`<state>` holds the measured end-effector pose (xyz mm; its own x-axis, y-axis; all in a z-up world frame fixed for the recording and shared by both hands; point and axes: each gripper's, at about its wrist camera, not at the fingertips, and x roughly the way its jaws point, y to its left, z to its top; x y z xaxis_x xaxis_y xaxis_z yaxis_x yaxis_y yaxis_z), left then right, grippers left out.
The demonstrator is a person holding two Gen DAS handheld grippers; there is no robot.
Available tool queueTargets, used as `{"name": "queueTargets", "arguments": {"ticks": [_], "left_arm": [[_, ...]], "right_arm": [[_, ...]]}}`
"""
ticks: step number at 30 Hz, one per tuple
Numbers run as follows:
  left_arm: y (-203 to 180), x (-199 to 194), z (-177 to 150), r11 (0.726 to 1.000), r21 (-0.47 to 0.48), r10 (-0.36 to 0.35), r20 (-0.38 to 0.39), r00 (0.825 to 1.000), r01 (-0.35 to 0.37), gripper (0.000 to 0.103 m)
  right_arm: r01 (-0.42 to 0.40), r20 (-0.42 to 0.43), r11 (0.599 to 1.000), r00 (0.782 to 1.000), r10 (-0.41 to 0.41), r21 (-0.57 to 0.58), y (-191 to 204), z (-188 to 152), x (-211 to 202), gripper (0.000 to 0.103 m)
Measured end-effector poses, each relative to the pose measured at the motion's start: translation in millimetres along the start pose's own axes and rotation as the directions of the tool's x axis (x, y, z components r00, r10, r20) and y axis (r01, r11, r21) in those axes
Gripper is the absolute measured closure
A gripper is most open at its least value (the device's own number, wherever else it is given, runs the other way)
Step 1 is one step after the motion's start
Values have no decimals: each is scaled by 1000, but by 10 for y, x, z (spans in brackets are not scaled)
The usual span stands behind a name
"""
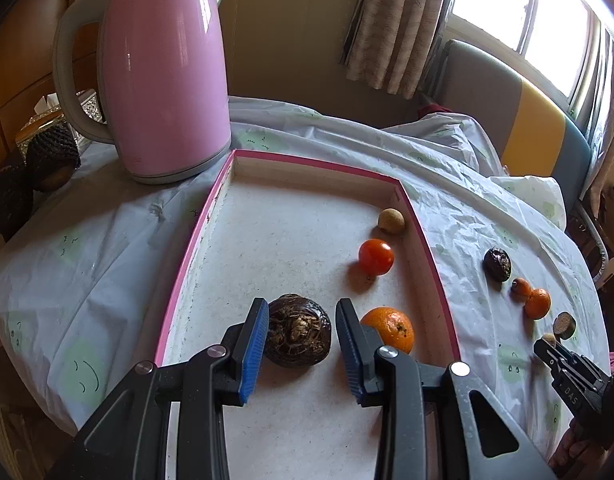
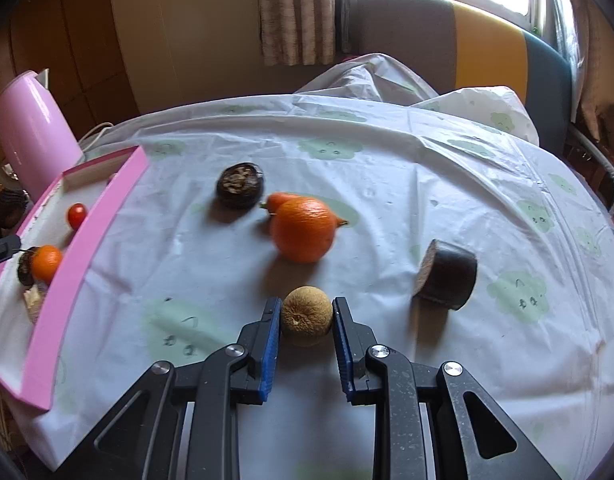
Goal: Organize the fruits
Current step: 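Carry the wrinkled tan fruit into the tray with the right gripper and release it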
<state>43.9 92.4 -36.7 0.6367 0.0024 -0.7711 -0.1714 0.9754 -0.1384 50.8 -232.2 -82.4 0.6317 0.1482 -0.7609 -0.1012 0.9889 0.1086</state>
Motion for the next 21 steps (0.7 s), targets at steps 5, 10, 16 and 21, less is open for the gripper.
{"name": "queueTargets", "arguments": {"ticks": [5,10,16,21], "left_arm": [[45,-31,-22,1000,-6,3,6,1000,-3,68],[85,-65,-30,1000,-8,9,15,1000,-9,68],[166,-103,-33,999,-28,20,26,999,-19,68],[294,-146,-11,998,-60,33,40,999,-31,68]], "right_arm": [[-73,23,996,997,74,-56,308,20,-130,77],[-174,32,977,983,180,-126,693,77,-241,77],[-316,0,926,946,323,-206,1238,113,-317,77],[-406,-53,874,912,407,-268,1693,116,-283,78]]}}
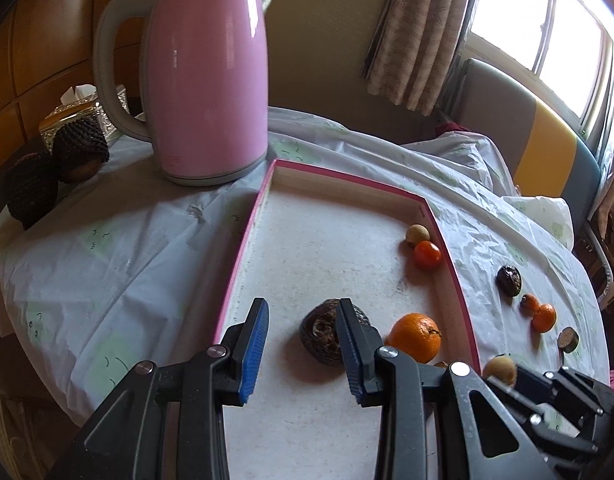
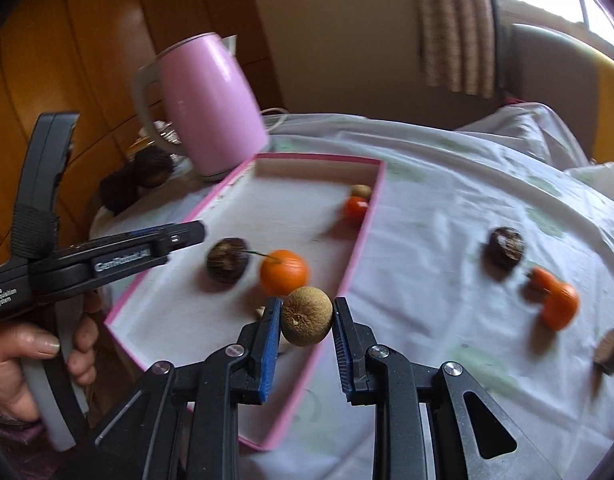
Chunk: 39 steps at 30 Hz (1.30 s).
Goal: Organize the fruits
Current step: 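Carry the wrinkled tan fruit into the tray with the right gripper and release it, then grasp the dark cut chunk with right while left moves toward a mandarin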
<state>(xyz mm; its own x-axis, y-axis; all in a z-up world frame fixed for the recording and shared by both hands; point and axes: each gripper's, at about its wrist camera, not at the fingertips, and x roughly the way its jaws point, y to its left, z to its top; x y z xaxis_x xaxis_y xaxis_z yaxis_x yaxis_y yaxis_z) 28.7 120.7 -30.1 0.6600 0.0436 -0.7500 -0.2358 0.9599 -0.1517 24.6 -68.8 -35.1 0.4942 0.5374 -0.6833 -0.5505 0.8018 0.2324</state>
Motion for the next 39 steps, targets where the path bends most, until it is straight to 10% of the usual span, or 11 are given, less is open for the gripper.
{"name": "queueTargets", "arguments": {"ticks": [19,39], "left_arm": [[5,-17,-15,1000,10,4,1,1000,-4,68],[-481,-60,-104,986,147,-72,-22,997,75,68]], "right_arm": [[-32,-11,999,999,32,-34,276,48,181,72],[222,32,938,971,-238,265,-774,-352,-360,45]]}}
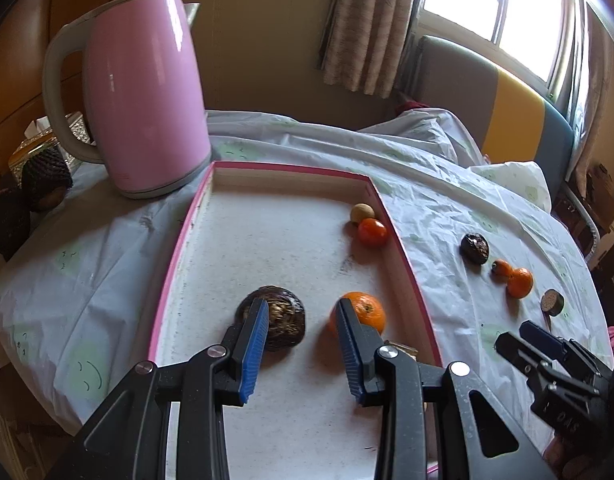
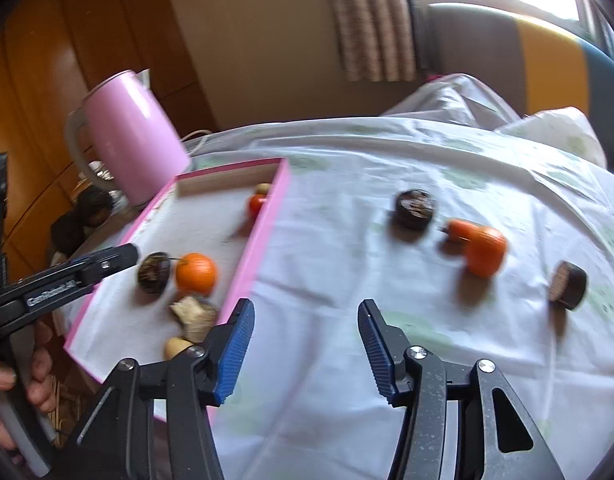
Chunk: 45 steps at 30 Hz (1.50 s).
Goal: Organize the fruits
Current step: 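Grasp the dark cut chunk with right while left moves toward a mandarin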
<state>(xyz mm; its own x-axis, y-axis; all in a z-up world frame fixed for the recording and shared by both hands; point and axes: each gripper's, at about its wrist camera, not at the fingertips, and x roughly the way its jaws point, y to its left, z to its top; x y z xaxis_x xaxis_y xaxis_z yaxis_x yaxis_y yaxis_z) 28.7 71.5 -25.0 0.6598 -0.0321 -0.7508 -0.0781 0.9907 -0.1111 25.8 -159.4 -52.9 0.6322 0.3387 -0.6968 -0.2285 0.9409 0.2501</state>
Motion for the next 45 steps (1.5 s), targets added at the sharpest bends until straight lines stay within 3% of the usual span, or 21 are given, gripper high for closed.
{"name": "queueTargets", "arguments": {"ticks": [6,18,36,37,39,40,45], "left_arm": [[-176,35,-3,999,42,-33,-12,999,34,68],[-680,77,44,983,139,-114,-34,993,118,68],[-1441,338,51,946,204,-232,-119,965,252,68],[-1484,353,53,943,206,-238,-123,963,260,68],[-1580,389,57,937,212,-253,-133,958,276,68],[-1622,408,59,934,212,-262,-139,955,287,68],[-1839,554,88,926,197,-291,-174,941,323,68]], "right_arm": [[131,2,985,991,-132,109,-503,-70,-87,41],[263,18,935,961,-275,239,-1192,-88,-277,41],[336,-21,905,939,-343,261,-1559,104,-39,46],[341,-25,905,938,-346,254,-1570,114,-6,50],[349,-45,907,936,-348,238,-1586,126,66,70],[350,-44,907,936,-350,235,-1590,123,75,75],[334,-31,914,941,-337,231,-1596,101,73,75]]}}
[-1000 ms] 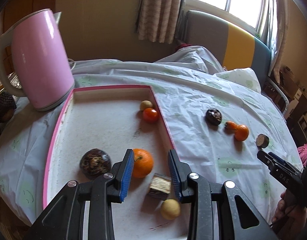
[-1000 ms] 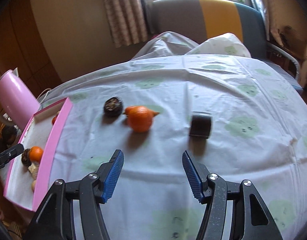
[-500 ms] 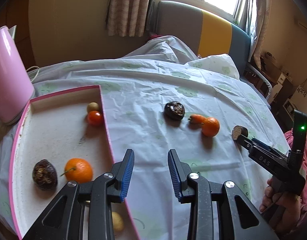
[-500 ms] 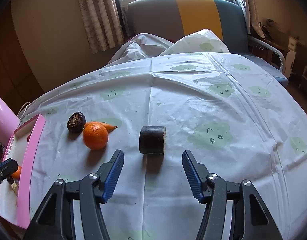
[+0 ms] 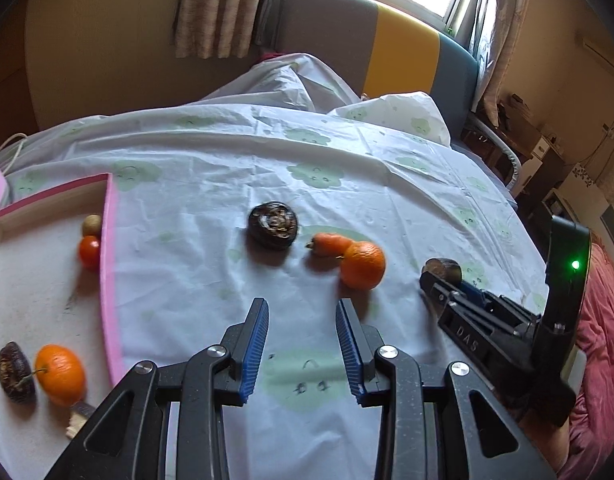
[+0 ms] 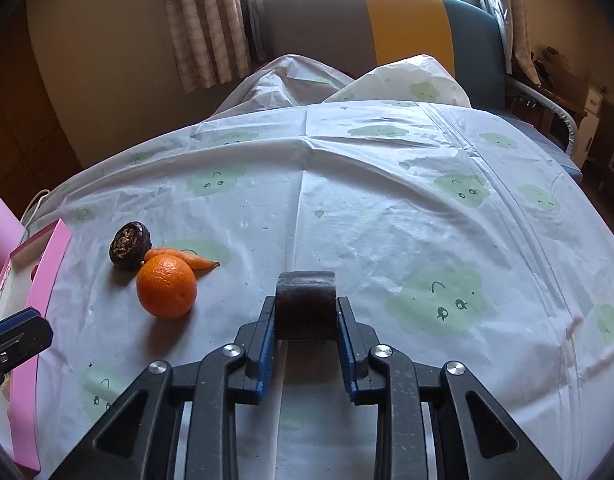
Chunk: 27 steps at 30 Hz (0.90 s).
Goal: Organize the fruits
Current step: 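Grasp the dark cut chunk with right while left moves toward a mandarin, then close the left gripper around the mandarin on the cloth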
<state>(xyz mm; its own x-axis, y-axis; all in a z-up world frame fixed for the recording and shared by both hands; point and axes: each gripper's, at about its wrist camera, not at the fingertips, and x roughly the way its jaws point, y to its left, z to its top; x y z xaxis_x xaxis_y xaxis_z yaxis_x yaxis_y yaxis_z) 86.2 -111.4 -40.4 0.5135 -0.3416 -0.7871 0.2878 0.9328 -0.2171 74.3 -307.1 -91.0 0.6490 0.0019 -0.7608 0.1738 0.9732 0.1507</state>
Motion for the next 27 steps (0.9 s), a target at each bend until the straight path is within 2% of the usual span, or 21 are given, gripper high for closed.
{"name": "queueTargets", "arguments": {"ticks": [12,26,27], "left_arm": [[-314,342,174,998,-5,-61,-28,998,61,61],[-424,747,226,1000,5,-14,-61,998,14,61],[-414,776,227,1000,2,-16,-64,998,16,64]], "right_arm": [[-23,10,1000,1000,23,21,-39,-17,2,75],[-27,11,999,1000,27,25,-45,-17,9,75],[-27,11,999,1000,27,25,-44,-18,11,75]]}}
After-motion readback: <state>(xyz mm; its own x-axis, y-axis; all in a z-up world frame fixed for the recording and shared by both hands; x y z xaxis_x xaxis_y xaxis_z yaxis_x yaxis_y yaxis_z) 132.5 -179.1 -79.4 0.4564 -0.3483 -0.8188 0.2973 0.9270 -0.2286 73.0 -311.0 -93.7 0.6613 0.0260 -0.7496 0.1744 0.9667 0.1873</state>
